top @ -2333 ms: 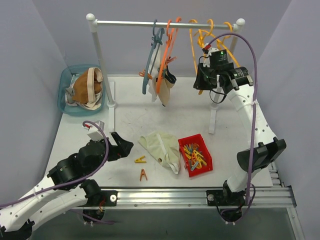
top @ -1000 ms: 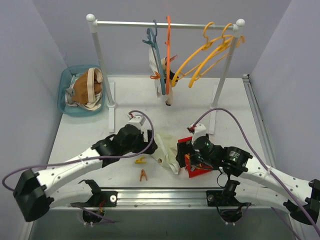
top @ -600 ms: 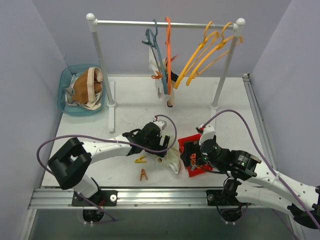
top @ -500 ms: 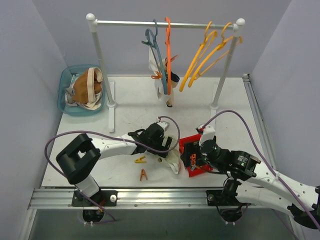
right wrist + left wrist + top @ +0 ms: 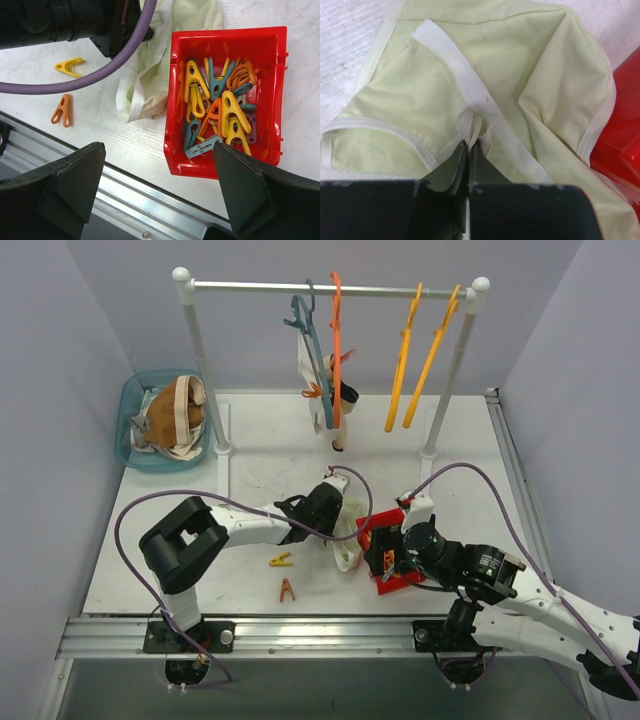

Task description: Remove the underwear clipped to the hanger

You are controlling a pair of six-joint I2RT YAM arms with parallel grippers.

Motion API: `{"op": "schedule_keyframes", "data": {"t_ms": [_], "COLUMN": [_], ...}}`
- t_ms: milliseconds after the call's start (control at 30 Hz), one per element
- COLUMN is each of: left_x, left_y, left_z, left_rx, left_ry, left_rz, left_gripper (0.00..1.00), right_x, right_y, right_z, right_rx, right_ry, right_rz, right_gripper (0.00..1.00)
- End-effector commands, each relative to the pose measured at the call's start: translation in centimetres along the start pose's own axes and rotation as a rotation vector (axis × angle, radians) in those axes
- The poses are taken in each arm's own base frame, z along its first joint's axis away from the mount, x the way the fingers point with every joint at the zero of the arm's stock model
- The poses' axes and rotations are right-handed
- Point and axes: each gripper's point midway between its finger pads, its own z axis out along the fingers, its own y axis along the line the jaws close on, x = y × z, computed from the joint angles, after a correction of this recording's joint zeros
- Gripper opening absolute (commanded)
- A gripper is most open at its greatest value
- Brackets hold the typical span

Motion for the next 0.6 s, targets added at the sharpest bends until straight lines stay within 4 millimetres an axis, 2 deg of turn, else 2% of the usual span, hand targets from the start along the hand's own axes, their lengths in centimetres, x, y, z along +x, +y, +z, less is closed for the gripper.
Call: {"op": "schedule_keyframes", "data": {"t_ms": [0, 33, 67, 100, 133, 233, 267, 300, 333, 367, 400, 433, 467, 500, 533, 567], "left_x": [4.2, 3.8, 2.1, 1.7, -0.7, -4.4, -6.8, -8.0, -8.8, -10.4, -11.0, -11.7, -12.2, -12.4, -12.8, -13.0], "left_y": [2.8, 3.0, 2.9, 3.5, 3.3, 5.2, 5.6, 8.3, 9.0, 10.4, 11.6, 14.2, 15.3, 16.6, 19.6, 20.6], "left_z": [-0.7, -1.3, -2.8, -3.9, -6.3, -10.9, -14.0, -15.5, -16.7, -19.3, -20.3, -21.6, -23.3, -24.1, -25.5, -26.2], "left_rx": [-0.109, -0.120, -0.119, -0.147, -0.133, -0.175, -0.146, -0.184, -0.155, -0.138, -0.135, -0.161, -0.170, -0.196, -0.270, -0.281], "left_ry": [0.108, 0.098, 0.052, 0.047, -0.024, -0.143, -0.234, -0.273, -0.304, -0.387, -0.422, -0.463, -0.507, -0.525, -0.560, -0.572], "left_rz": [-0.004, -0.009, -0.031, -0.035, -0.064, -0.131, -0.179, -0.243, -0.280, -0.324, -0.352, -0.405, -0.419, -0.439, -0.493, -0.511], "left_gripper": [0.02, 0.03, 0.02, 0.02, 0.02, 0.02, 0.03, 0.03, 0.03, 0.02, 0.03, 0.03, 0.03, 0.03, 0.02, 0.03], "right_x": [-0.1, 0.0, -0.2, -0.1, -0.2, -0.2, -0.3, -0.3, -0.1, -0.1, -0.1, -0.1, 0.0, 0.0, -0.1, -0.1], "right_y": [-0.6, -0.6, -0.6, -0.5, -0.5, -0.4, -0.3, -0.2, 0.0, 0.2, 0.3, 0.3, 0.5, 0.4, 0.5, 0.7], "right_z": [0.0, 0.0, 0.0, 0.1, 0.1, 0.1, 0.2, 0.2, 0.3, 0.3, 0.5, 0.5, 0.5, 0.5, 0.5, 0.6], "right_rx": [0.033, 0.036, 0.036, 0.036, 0.038, 0.037, 0.033, 0.030, 0.022, 0.016, 0.014, 0.012, 0.009, 0.011, 0.009, 0.001], "right_ry": [-0.013, -0.009, -0.011, -0.006, -0.007, -0.005, -0.004, -0.003, 0.003, 0.006, 0.007, 0.010, 0.014, 0.017, 0.014, 0.018], "right_rz": [0.001, 0.000, 0.002, 0.000, -0.001, -0.003, -0.007, -0.008, -0.013, -0.016, -0.017, -0.024, -0.032, -0.035, -0.041, -0.044], "right_gripper": [0.93, 0.93, 0.92, 0.92, 0.92, 0.92, 0.92, 0.91, 0.92, 0.91, 0.91, 0.91, 0.91, 0.91, 0.91, 0.91]}}
